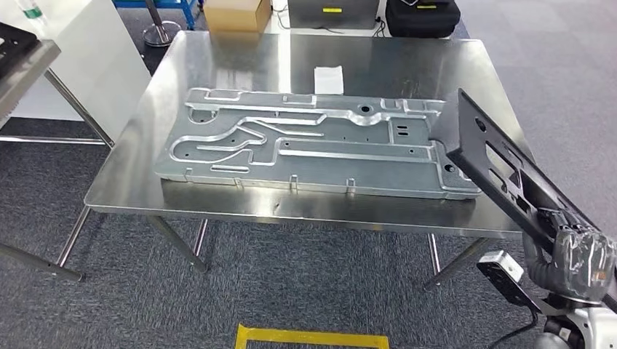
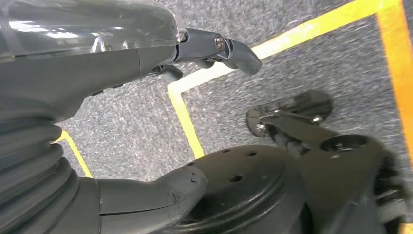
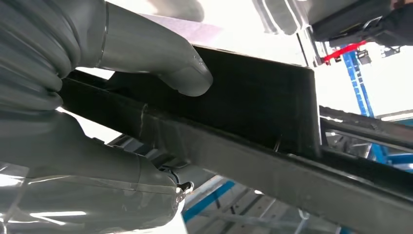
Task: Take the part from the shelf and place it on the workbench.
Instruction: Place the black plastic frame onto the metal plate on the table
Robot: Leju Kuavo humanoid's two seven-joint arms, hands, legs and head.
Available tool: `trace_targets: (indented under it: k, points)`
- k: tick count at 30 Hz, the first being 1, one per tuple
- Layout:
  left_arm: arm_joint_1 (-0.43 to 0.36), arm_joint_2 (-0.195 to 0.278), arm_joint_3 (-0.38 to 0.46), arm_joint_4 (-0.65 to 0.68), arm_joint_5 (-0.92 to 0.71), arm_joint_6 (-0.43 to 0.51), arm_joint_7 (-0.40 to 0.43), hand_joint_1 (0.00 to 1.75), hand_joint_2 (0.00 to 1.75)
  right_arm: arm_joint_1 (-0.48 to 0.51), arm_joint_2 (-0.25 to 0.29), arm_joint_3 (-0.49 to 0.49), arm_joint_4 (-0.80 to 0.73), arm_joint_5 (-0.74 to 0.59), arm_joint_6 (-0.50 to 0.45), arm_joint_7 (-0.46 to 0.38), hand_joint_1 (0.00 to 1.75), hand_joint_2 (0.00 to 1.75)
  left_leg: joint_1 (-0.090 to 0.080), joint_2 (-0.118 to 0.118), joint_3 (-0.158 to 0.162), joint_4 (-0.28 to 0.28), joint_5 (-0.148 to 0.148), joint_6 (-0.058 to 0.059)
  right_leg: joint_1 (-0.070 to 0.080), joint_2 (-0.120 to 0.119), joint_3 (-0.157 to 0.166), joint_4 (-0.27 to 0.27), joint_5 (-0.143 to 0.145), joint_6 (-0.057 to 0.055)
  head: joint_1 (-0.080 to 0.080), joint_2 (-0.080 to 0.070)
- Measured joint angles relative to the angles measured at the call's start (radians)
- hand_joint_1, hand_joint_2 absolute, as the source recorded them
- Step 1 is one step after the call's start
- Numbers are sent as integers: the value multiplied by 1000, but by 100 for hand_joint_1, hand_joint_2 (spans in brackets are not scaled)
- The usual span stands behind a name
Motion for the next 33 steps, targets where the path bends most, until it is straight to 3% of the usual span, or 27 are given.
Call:
trace_targets:
  k: [2,4,6,7,8,10,11,12,13,15,16,17,19,20,21,22,24,26,28,31,33]
  points:
    - [-2,-1,0,0,0,0,2,0,175,0,1,0,-1,2,-1,0,175,175,2,-1,46,-22,-12,11,4,-6,-86,120,14,-1,5,0]
    - [-4,-1,0,0,0,0,2,0,175,1,1,0,-1,5,-1,-1,175,175,0,-3,84,-33,-31,18,12,-7,-176,189,-44,-4,10,0]
    - [-3,-1,-1,0,0,0,0,0,175,3,1,0,-1,10,0,2,175,175,-3,-7,120,-37,-57,20,20,-7,-234,184,-104,-8,11,0]
    - [-3,-2,-1,0,1,1,-2,0,175,3,1,0,-1,10,3,6,175,175,-5,-8,139,-37,-72,19,24,-7,-248,153,-100,-11,12,0]
    - [-2,-2,-2,0,2,1,-4,0,175,4,-2,-1,-2,7,11,13,175,175,-6,-9,158,-37,-89,19,29,-8,-253,105,-58,-18,13,0]
    - [-1,-4,-4,0,4,2,-11,0,175,3,-17,-6,-2,-8,40,27,175,175,-12,-10,187,-34,-122,16,40,-9,-253,2,90,-37,14,0]
    - [-1,-5,-5,0,5,2,-14,0,175,3,-28,-10,-3,-16,60,35,175,175,-15,-10,195,-33,-137,13,45,-9,-252,-27,148,-46,14,0]
    - [-2,-5,-5,0,5,3,-16,0,175,0,-41,-16,-3,-22,85,44,175,175,-17,-10,200,-30,-147,9,46,-8,-251,-39,178,-53,14,0]
    - [-4,-5,-6,0,5,4,-18,0,175,-6,-58,-21,-3,-24,122,57,175,175,-19,-10,202,-25,-149,5,45,-5,-248,-40,178,-57,13,0]
    - [-8,-1,-9,0,3,6,-19,0,175,-40,-99,-24,5,-11,223,80,175,175,-21,-8,188,17,-135,-5,36,-2,-235,-51,173,-64,12,0]
    - [-10,0,-13,0,2,6,-19,0,175,-74,-121,-17,19,6,277,85,175,175,-20,-7,163,59,-133,-13,31,0,-228,-57,171,-67,11,0]
    - [-13,2,-18,0,0,7,-19,0,175,-119,-137,-4,41,28,320,88,175,175,-16,-8,130,114,-143,-21,27,3,-221,-62,168,-69,10,0]
    - [-19,1,-26,0,-3,7,-17,0,175,-218,-154,42,101,76,368,96,175,175,-3,-7,52,219,-200,-37,20,9,-213,-66,162,-69,7,0]
    - [-22,2,-29,0,-4,6,-17,0,175,-257,-157,70,130,94,375,103,175,175,4,-7,21,246,-225,-44,17,11,-208,-66,158,-66,7,0]
    - [-25,3,-32,0,-5,7,-16,0,175,-286,-160,99,154,106,377,109,175,175,11,-7,2,248,-228,-50,14,10,-203,-66,153,-62,7,0]
    - [-27,4,-35,0,-5,7,-16,0,175,-307,-161,126,174,117,379,113,175,175,16,-6,-1,219,-203,-55,11,8,-197,-65,149,-59,7,0]
    - [-27,6,-44,0,-10,7,-16,0,175,-358,-146,185,223,160,382,119,175,175,23,-5,24,100,-105,-61,6,5,-187,-65,143,-51,7,0]
    - [-28,7,-54,0,-17,7,-17,0,175,-417,-100,261,297,232,372,138,175,175,23,-2,45,8,-53,-59,4,9,-184,-67,144,-41,6,0]
    - [-30,7,-65,0,-20,6,-21,0,175,-459,-38,351,390,300,347,170,175,175,20,-2,46,-12,-45,-50,7,12,-182,-71,144,-32,6,0]
    - [-36,6,-78,0,-24,5,-25,0,175,-484,45,473,522,354,313,206,175,175,21,-9,53,-18,-26,-48,10,7,-174,-78,143,-49,7,0]
    - [-37,6,-85,0,-27,4,-25,0,175,-501,82,527,588,369,294,220,175,175,19,-13,53,-17,-24,-43,9,3,-170,-85,150,-48,8,0]
